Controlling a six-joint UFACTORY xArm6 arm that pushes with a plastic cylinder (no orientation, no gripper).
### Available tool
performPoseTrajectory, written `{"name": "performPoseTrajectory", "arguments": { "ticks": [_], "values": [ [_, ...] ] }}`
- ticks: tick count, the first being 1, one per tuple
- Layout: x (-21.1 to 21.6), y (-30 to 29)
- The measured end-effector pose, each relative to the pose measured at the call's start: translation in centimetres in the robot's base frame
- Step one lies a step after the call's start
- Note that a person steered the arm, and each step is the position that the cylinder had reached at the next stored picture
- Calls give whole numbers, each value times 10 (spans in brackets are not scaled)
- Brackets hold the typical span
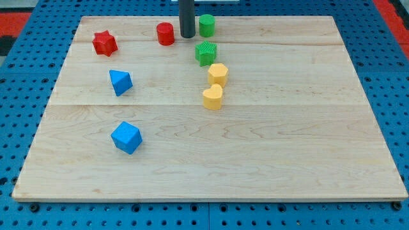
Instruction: Move the red circle to the top right of the red star
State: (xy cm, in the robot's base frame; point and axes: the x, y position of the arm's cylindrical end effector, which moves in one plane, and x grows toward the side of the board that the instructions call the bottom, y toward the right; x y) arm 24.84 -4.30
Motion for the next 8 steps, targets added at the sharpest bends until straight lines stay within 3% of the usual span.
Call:
{"name": "performPoseTrajectory", "arguments": {
  "ticks": [3,6,8],
  "values": [
    [1,-20],
    [-35,-25],
    [-26,-27]
  ]
}}
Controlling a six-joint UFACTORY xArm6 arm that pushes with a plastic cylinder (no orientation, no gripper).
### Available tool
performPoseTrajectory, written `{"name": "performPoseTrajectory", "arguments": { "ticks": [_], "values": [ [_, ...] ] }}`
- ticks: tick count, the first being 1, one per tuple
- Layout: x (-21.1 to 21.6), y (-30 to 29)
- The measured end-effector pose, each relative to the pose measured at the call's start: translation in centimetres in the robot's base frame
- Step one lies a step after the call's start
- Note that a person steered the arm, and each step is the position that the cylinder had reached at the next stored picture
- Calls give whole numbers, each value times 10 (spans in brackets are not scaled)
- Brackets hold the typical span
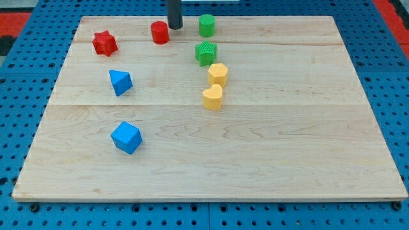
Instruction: Move the red circle to the top right of the red star
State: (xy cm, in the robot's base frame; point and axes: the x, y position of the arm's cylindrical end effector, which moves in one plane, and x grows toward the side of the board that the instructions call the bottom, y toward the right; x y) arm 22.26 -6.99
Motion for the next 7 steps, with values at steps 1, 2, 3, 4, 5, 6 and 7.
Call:
{"name": "performPoseTrajectory", "arguments": {
  "ticks": [1,2,3,4,5,6,7],
  "values": [
    [22,1],
    [23,-39],
    [16,-62],
    [7,-62],
    [7,-61],
    [-1,-45],
    [-19,-51]
  ]
}}
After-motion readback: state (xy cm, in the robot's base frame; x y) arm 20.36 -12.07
